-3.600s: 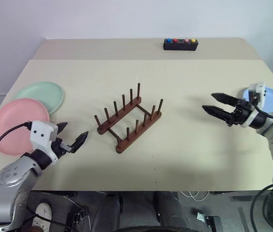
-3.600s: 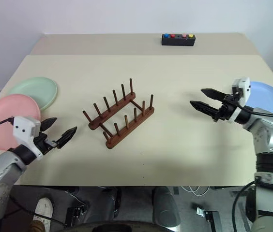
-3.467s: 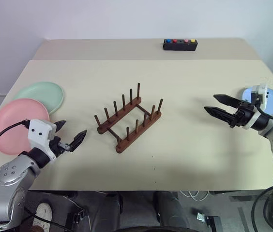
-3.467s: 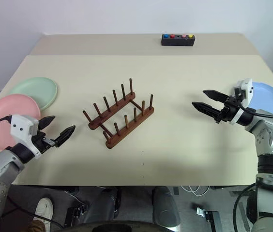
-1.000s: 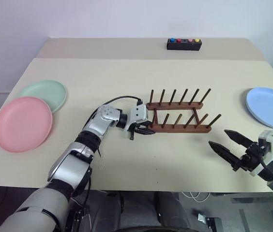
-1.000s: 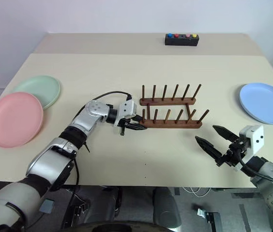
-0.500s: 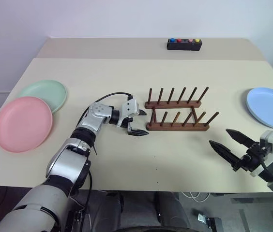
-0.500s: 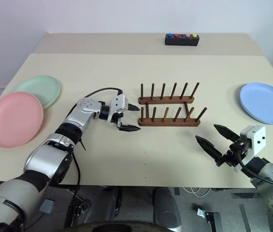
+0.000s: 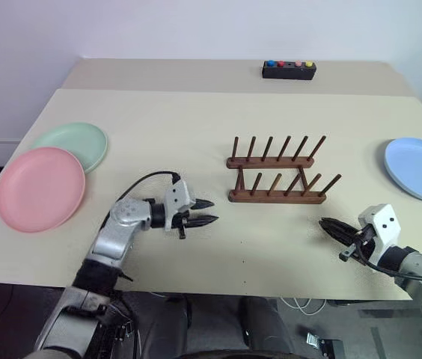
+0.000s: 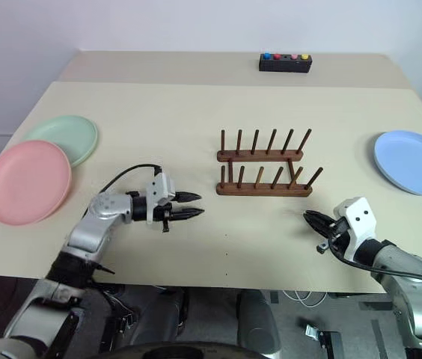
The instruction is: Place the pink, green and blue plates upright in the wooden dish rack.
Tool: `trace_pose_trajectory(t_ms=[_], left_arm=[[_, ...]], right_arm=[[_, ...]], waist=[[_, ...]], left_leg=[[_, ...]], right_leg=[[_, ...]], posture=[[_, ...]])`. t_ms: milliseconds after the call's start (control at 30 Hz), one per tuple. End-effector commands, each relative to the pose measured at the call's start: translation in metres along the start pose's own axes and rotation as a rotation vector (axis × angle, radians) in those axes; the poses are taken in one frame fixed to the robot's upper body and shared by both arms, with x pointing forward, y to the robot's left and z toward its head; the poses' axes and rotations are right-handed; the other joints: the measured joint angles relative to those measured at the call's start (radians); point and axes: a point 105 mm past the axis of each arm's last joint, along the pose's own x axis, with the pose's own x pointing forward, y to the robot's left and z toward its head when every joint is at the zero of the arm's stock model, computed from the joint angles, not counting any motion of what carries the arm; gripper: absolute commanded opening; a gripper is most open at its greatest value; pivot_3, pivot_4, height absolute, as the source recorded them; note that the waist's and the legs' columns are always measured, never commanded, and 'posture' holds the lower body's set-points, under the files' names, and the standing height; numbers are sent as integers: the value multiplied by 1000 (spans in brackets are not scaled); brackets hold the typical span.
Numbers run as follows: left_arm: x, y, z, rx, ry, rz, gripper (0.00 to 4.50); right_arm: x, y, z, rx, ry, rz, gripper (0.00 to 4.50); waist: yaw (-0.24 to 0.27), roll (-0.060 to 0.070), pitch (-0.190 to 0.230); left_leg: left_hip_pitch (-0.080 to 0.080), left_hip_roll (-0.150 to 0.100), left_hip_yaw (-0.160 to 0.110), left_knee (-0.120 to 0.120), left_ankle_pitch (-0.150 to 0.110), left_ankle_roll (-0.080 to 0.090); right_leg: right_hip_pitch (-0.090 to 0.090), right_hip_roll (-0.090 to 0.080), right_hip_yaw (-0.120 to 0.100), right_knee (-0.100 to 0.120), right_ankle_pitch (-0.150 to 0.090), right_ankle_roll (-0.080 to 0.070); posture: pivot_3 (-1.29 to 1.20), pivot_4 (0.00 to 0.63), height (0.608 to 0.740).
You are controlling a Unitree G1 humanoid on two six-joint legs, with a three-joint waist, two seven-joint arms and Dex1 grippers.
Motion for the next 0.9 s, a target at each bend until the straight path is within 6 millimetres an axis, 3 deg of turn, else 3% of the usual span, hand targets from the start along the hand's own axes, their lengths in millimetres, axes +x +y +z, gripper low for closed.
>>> trace_pose_trajectory(t_ms=[33,400,900], left_arm=[[21,-12,14,-32,-13,71,1805],[49,8,6,-33,90,239,1805],[47,42,6,-92,62,444,1805]], right_arm=[[8,-8,6,-97,13,-40,57],[42,-26,5,-157,60,-142,57],[69,-43,14,-226,14,-169,57]], waist=[[-1,0,0],[-4,0,0],[-6,0,0]], left_leg=[[2,0,0,0,0,0],[4,0,0,-1,0,0],[6,0,0,-1,0,0]], right_leg=[[2,0,0,0,0,0],[3,0,0,0,0,1],[4,0,0,0,1,1]], posture=[[0,150,734],[0,150,734],[0,150,734]])
